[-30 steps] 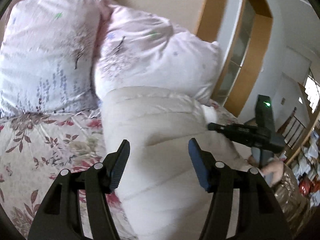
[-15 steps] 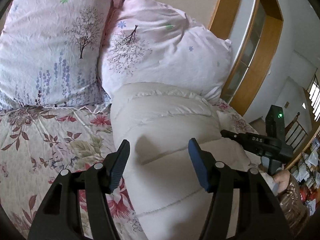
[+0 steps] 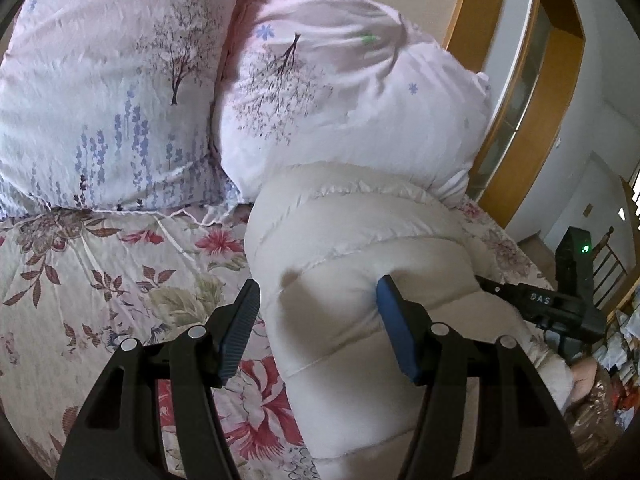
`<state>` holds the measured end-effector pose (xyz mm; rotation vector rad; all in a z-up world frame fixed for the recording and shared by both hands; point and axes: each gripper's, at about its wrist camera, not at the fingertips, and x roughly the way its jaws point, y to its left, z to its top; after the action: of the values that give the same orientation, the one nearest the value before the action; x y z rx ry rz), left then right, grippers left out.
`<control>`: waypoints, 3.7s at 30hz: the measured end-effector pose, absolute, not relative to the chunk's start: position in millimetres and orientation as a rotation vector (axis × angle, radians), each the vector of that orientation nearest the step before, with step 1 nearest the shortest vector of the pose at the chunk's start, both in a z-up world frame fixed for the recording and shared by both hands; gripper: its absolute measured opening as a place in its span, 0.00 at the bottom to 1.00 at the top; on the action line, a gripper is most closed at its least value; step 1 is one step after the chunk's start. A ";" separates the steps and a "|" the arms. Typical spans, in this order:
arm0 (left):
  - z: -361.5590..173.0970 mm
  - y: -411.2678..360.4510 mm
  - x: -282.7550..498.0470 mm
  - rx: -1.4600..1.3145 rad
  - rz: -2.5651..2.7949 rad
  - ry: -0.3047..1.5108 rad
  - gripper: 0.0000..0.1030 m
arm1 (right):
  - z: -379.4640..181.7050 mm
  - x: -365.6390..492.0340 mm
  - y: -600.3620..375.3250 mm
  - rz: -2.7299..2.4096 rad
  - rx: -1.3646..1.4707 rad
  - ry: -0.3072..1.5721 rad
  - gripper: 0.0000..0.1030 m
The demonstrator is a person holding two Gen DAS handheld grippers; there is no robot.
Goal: Fold large clothes
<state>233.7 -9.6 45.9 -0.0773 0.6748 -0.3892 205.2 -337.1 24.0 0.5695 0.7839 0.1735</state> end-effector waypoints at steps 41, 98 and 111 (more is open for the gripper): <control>7.0 -8.2 252.2 -0.099 -0.361 0.829 0.81 | 16.8 172.3 -350.0 0.186 0.662 0.835 0.12; 6.7 -12.8 227.8 -0.054 -0.386 0.741 0.94 | 58.8 197.3 -359.1 -0.028 0.579 0.719 0.14; 7.2 -14.5 224.3 -0.058 -0.404 0.731 0.98 | 37.1 193.7 -361.3 -0.125 0.564 0.726 0.14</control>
<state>224.3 -14.5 7.2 -0.0584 0.7311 -0.4037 193.7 -361.3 37.1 0.5636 0.7260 -0.1248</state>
